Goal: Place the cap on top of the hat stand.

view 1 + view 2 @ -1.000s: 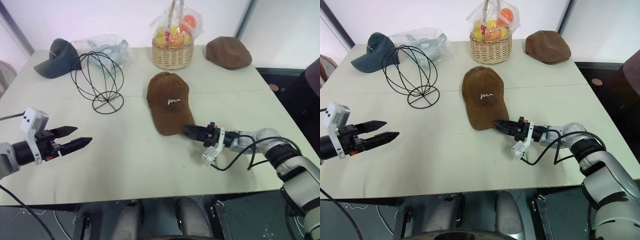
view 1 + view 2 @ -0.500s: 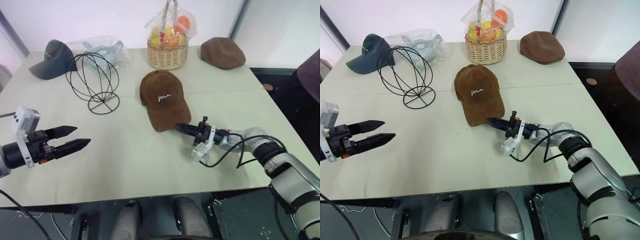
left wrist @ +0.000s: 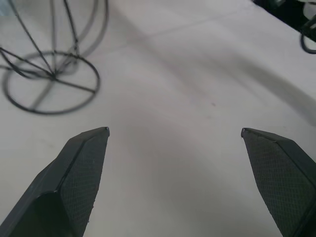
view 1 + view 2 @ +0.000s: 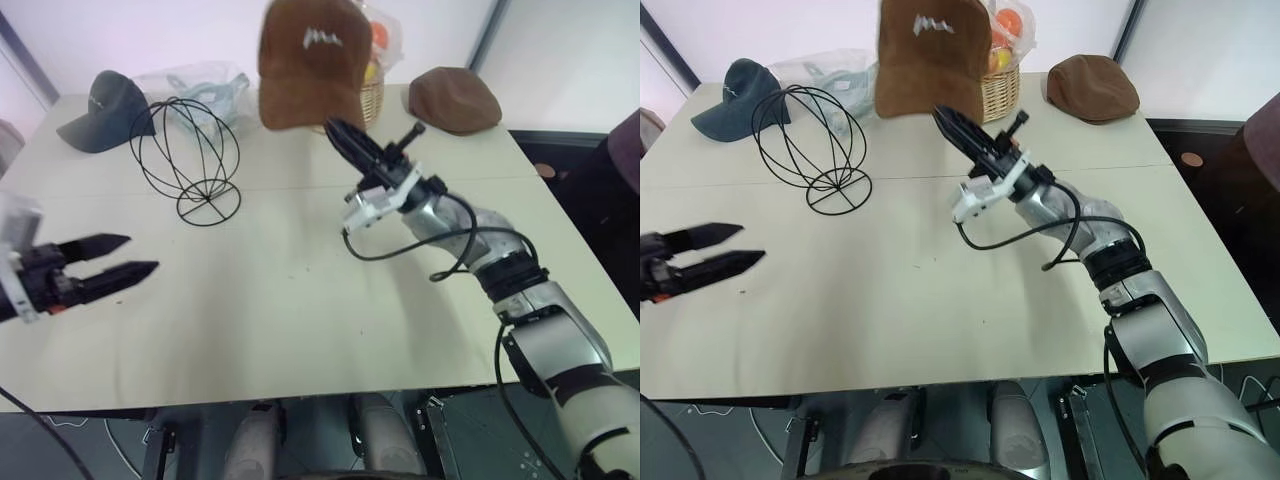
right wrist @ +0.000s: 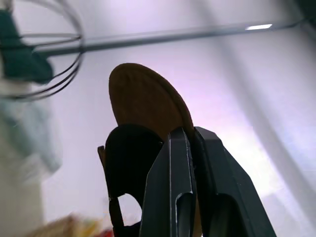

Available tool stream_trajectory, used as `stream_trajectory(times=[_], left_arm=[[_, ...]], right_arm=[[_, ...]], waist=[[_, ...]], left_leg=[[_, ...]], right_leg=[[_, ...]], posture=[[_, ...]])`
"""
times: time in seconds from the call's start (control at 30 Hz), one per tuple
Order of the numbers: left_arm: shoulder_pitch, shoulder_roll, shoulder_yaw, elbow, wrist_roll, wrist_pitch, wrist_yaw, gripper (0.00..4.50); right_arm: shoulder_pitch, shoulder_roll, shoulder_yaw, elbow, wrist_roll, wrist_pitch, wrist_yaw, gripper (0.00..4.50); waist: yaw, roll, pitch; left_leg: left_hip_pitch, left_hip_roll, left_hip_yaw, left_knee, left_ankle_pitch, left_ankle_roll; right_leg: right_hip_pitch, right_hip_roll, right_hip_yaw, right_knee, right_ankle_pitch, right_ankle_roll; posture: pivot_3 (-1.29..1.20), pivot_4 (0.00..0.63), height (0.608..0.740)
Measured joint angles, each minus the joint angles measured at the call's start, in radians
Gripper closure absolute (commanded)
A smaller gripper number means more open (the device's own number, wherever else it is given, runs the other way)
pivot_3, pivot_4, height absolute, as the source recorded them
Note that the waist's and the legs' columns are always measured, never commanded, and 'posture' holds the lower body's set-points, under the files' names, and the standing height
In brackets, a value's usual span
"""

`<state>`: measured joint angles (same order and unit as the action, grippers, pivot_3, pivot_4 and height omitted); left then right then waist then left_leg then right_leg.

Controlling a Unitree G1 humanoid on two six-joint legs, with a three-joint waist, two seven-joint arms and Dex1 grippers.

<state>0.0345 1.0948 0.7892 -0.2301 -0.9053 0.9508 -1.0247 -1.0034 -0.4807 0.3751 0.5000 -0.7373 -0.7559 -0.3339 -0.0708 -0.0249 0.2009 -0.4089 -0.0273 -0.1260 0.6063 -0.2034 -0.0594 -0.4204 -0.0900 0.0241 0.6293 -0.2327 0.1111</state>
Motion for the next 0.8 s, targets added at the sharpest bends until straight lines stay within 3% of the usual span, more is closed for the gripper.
stream_trajectory(times=[0.17, 0.33, 0.8], left_arm=[[-0.057, 0.087, 0.086, 0.119, 0.01, -0.014, -0.067, 0.0], [-0.039, 0.097, 0.138, 0.162, 0.052, -0.027, -0.108, 0.0], [0.011, -0.001, 0.213, 0.071, 0.074, -0.023, -0.072, 0.0]], right_arm=[[-0.104, 0.142, -0.005, -0.026, 0.084, 0.026, 0.09, 4.48], [-0.112, 0.276, 0.028, -0.026, 0.088, 0.07, 0.129, 4.48], [-0.144, 0.471, 0.148, 0.168, -0.054, 0.167, 0.065, 4.48]], waist=[[-0.008, 0.0, 0.0], [-0.007, 0.0, 0.0], [-0.003, -0.001, -0.001]], left_leg=[[0.002, 0.004, 0.002, -0.008, 0.001, -0.002], [0.001, 0.007, 0.002, -0.015, 0.006, -0.01], [0.001, 0.009, 0.001, -0.015, 0.009, -0.015]], right_leg=[[-0.004, 0.002, 0.0, 0.0, 0.0, -0.004], [-0.009, 0.006, 0.0, 0.001, -0.001, -0.005], [-0.009, 0.008, 0.0, 0.001, 0.002, -0.011]], posture=[[0.0, 0.15, 0.74], [0.0, 0.15, 0.74], [0.0, 0.15, 0.74]])
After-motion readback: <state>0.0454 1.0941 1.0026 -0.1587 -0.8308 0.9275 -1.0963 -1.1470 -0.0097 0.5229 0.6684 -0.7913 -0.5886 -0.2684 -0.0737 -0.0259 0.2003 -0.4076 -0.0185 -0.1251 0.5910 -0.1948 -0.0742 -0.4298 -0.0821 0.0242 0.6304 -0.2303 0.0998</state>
